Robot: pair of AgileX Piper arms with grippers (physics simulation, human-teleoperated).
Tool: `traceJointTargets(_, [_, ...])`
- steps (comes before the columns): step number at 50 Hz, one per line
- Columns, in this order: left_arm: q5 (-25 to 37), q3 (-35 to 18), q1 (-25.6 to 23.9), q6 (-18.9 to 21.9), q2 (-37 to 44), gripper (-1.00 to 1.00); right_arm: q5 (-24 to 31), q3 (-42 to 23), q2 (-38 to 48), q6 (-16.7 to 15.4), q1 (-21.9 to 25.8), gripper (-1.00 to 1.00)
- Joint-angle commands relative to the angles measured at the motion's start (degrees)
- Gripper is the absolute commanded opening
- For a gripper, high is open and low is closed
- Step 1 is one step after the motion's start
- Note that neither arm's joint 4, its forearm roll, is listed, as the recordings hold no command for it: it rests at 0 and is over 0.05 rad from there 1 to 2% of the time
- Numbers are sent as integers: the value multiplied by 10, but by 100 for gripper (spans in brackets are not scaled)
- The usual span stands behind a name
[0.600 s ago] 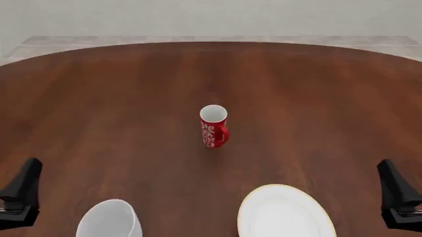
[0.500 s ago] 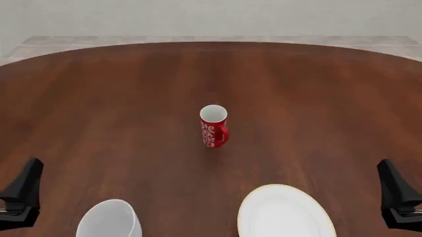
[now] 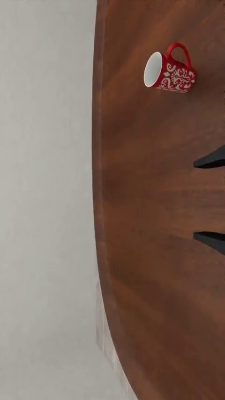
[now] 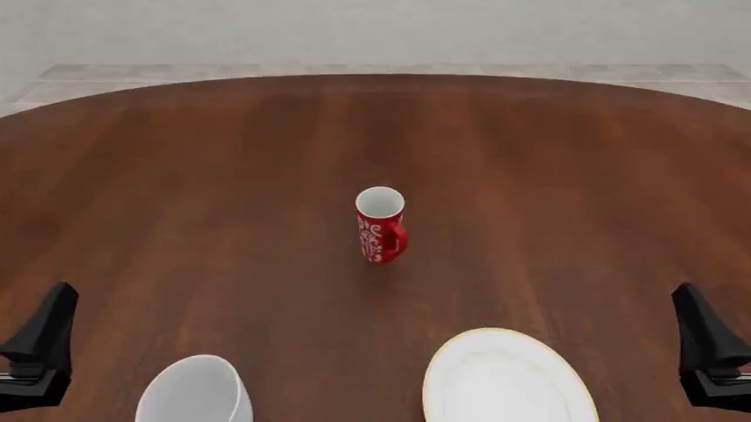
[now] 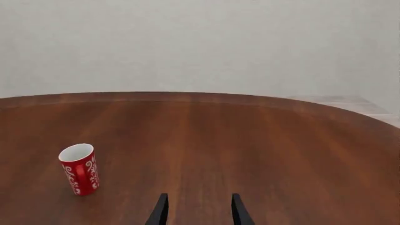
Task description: Put the white mug on the plate.
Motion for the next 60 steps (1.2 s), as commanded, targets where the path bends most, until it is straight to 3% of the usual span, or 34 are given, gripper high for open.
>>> traceJointTargets(1, [2,-1,0,0,-1,100,11,-3,2,6,1,100])
traceJointTargets(2, [2,-1,0,0,-1,100,0,-7,41,39,5,100])
traceJointTargets(3, [2,-1,0,0,-1,100,2,-16,56,47,14,100])
traceJointTargets(5, [3,-1,0,0,-1,100,38,-49,44,-2,43,100])
traceJointTargets(10, [3,-2,0,0,-1,100,87,-100,62,52,63,100])
traceJointTargets(14, [3,-2,0,0,-1,100,120,-134,87,47,93,100])
traceJointTargets(21, [2,-1,0,1,-1,100,157,-170,135,82,141,100])
traceJointTargets(23, [2,-1,0,1,0,100,178,-190,134,61,168,100])
traceJointTargets(24, [1,-1,0,2,-1,100,188,-198,138,71,174,100])
traceJointTargets(29, [1,-1,0,0,0,100,223,-229,155,62,200,100])
traceJointTargets(37, [0,0,0,2,0,100,288,-285,202,10,268,100])
traceJointTargets(42, [1,0,0,2,0,100,309,-293,219,20,299,100])
traceJointTargets(45, [1,0,0,1,0,100,325,-304,234,2,312,100])
traceJointTargets(54, [0,0,0,2,0,100,355,-339,292,0,374,100])
traceJointTargets(60, [0,0,0,2,0,100,365,-359,343,15,415,100])
